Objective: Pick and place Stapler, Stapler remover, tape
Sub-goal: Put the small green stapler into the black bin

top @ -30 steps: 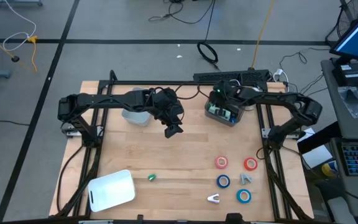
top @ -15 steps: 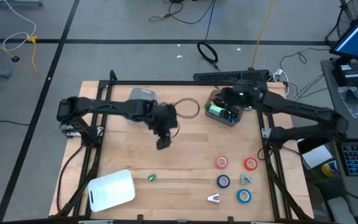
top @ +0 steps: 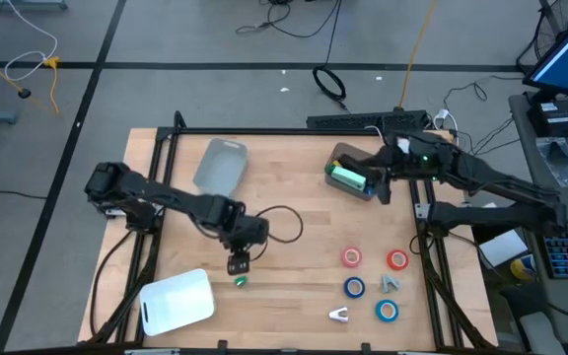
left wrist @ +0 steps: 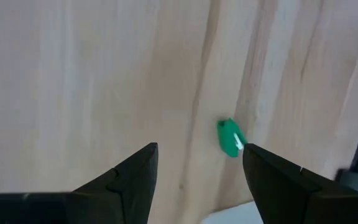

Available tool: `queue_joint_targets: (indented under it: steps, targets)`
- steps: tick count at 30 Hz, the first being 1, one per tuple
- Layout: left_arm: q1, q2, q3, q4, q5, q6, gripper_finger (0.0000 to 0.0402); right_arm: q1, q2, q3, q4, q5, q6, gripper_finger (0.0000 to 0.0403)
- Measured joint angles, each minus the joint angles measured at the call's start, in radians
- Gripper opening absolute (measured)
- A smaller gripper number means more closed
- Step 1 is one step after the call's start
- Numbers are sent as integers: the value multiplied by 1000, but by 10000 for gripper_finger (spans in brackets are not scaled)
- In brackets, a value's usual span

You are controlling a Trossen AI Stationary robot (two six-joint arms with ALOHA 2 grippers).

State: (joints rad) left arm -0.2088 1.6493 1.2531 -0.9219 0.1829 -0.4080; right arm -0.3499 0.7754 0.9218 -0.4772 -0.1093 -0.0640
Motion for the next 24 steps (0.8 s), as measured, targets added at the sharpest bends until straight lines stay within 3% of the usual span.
queue_joint_targets:
  steps: [11, 24]
  targets:
    - [-136, 0, -98, 147, -17, -325, 234, 12, -41, 0, -15, 0, -14, 99]
    - [-235, 106, -101, 222, -79, -469, 234, 12, -42, 0, -14, 0, -29, 100]
